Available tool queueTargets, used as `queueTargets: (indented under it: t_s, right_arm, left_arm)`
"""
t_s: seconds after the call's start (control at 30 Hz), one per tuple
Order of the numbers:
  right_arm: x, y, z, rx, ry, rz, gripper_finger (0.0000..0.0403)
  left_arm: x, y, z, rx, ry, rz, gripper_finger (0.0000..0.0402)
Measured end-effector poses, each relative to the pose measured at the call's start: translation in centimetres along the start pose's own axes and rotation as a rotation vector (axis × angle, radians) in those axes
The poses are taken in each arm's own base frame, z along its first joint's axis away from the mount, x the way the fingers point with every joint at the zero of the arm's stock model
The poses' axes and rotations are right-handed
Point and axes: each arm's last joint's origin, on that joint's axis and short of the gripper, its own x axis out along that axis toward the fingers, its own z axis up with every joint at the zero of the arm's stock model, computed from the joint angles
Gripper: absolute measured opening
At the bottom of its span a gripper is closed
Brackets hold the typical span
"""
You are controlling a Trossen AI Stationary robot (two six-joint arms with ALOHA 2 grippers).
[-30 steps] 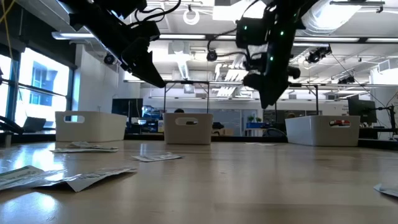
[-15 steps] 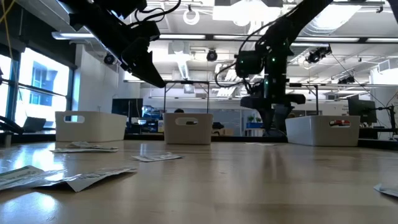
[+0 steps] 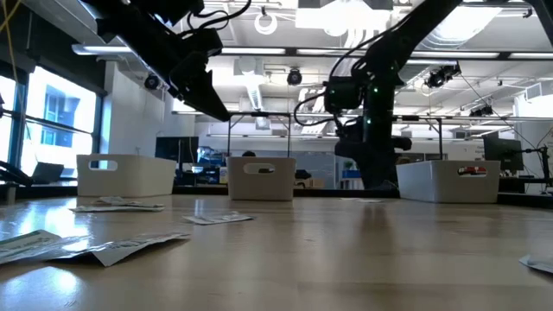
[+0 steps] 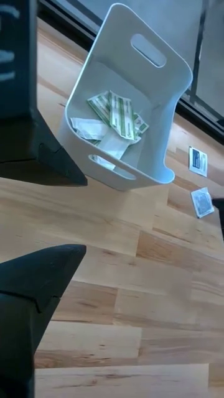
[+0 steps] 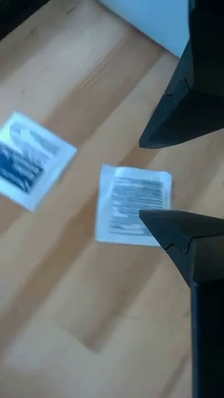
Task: Pick & Place First Aid Supplies
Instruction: Move the blue pad to the center of the table
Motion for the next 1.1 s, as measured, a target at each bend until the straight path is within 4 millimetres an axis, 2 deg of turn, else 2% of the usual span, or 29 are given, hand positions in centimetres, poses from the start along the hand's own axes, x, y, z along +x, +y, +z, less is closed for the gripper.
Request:
queueTargets:
  t_s: [0.23,0.4,0.5,0.67,0.9,1.03,1.1]
  right_arm:
    - [0.1,0.8,-0.4,-0.225,-0.017,-0.134,0.0165]
    - [2.1,1.5,-0.5,-0.264,0.029,-0.128,0.0165]
    - [2.4,1.9,-0.7,-0.278,0.043,-0.133,0.0165]
    - [1.7,3.8,-1.6,-0.330,0.054,-0.058,0.0165]
    - [0.3,8.3,-3.8,-0.401,0.049,0.105,0.0165]
    - [-0.9,9.7,-4.3,-0.424,0.061,0.047,0.0165]
    - [-1.7,9.8,-3.5,-0.412,0.016,-0.004,0.0165]
  left_arm:
    - [0.0,0.0,0.0,-0.002,0.000,0.000,0.0159]
    - [0.0,-0.1,0.0,-0.003,0.000,-0.028,0.0159]
    - [0.0,-0.2,0.0,-0.004,0.001,-0.053,0.0159]
    - [0.0,-0.2,0.0,-0.003,0.001,-0.059,0.0159]
    - [0.0,-0.2,0.0,-0.027,0.002,-0.059,0.0159]
    - [0.0,-0.2,0.0,-0.033,0.002,-0.059,0.0159]
    - [0.0,-0.2,0.0,-0.033,0.002,-0.059,0.0159]
